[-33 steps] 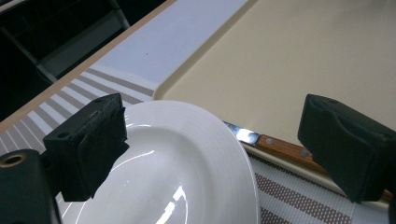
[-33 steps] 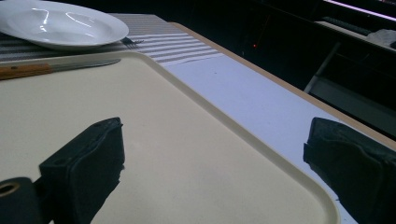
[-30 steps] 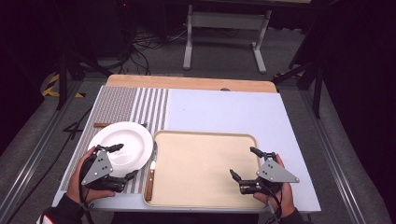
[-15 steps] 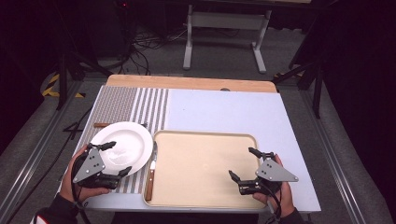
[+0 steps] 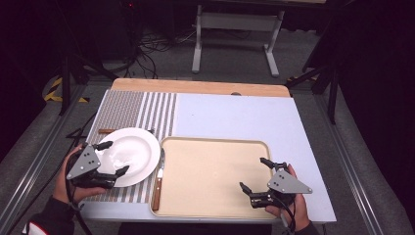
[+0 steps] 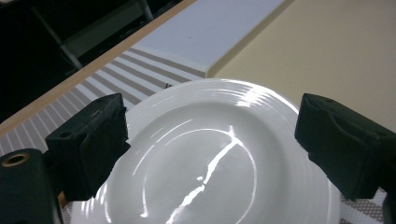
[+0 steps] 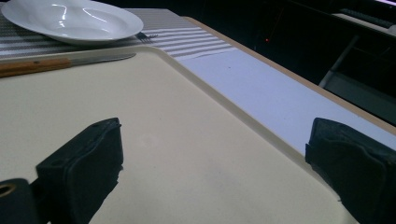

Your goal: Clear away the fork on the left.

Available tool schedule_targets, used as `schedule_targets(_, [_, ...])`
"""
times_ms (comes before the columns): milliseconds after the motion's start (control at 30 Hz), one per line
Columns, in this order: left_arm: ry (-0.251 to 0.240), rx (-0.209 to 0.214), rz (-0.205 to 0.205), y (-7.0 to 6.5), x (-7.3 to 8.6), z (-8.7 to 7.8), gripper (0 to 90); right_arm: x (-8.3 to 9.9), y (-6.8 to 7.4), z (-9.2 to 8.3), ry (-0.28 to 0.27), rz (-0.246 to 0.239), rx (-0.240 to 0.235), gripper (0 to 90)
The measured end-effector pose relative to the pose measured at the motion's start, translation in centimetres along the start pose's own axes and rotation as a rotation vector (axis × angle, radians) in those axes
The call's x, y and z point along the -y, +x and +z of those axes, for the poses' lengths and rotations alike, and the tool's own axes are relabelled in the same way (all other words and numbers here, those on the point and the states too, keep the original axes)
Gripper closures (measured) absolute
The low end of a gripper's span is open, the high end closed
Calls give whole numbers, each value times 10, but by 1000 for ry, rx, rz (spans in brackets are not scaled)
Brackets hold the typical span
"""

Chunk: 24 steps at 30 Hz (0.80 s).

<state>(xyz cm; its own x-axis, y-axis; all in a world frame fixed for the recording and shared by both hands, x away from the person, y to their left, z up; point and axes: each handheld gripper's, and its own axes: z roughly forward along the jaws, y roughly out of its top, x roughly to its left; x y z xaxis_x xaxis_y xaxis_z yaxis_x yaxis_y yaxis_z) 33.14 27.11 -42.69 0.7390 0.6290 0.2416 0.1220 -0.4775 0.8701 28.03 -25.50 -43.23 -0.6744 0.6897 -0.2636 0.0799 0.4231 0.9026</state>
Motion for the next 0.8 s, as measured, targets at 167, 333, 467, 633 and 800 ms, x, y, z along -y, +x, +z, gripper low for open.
schedule_targets(167, [34, -30, -37, 27, 7, 1, 92, -1, 0, 0, -4, 12, -6, 48])
schedule_targets(333, [51, -45, -76, 51, 14, 5, 75, -8, -1, -1, -24, 28, -3, 52])
schedule_targets(467, [62, -68, -88, 76, 14, 11, 78, -10, -4, 1, -20, 43, 7, 53])
schedule_targets(633, [132, -82, -98, 102, 15, 21, 86, -9, -10, 1, -6, 57, 34, 54])
schedule_targets(800, [173, -87, -142, 126, 21, 29, 93, -4, -18, 2, 18, 81, 65, 56])
